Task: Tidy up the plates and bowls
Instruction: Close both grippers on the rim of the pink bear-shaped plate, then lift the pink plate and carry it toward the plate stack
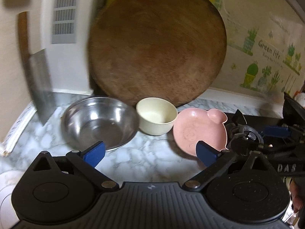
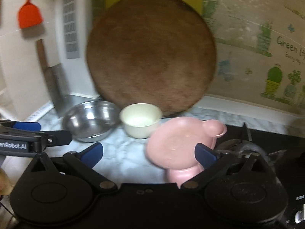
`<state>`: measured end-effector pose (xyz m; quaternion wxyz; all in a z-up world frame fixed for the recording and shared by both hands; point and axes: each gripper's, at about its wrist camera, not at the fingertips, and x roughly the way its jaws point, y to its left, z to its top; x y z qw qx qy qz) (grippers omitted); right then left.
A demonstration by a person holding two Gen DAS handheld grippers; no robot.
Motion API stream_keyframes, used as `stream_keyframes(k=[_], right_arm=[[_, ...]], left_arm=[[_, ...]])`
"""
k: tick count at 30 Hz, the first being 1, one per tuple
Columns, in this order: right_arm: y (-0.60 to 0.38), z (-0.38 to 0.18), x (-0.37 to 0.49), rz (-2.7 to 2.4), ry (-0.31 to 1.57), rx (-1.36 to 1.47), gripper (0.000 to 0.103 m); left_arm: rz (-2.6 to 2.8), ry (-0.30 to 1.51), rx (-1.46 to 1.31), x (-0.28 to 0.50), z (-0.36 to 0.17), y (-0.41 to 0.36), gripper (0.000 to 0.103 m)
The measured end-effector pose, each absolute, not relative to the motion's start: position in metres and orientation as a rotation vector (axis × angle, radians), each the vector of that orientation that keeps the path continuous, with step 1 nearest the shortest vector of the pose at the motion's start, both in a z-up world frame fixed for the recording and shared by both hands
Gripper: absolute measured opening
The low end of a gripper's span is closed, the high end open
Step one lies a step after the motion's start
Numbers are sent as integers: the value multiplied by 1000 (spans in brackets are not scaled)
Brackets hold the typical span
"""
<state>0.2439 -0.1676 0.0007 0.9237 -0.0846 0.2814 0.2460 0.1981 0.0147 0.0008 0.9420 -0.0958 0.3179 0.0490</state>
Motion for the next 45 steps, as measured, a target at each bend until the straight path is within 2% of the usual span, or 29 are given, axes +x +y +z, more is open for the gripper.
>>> stream_keyframes(k=[19, 28, 30, 33, 38, 43, 45], right_arm=[[-196, -40, 403, 322, 869, -119, 100], [-194, -68, 439, 308, 985, -100, 90], [-195, -71, 444, 307, 995, -98, 85], [-197, -77, 451, 305, 1009, -82, 79], [-198, -83, 455, 314, 1024, -87, 74], [-195, -87, 458, 316, 1037, -89, 66], [-195, -89, 459, 315, 1042, -83, 60]], left_arm=[[111, 855, -207, 338, -61, -39, 102], [130, 933, -228, 363, -90, -40, 101], [137, 934, -227, 365, -93, -41, 100], [131, 947, -239, 368, -97, -41, 91], [125, 977, -281, 374, -104, -38, 63], [126, 993, -277, 378, -111, -39, 50], [118, 992, -289, 380, -111, -38, 41]])
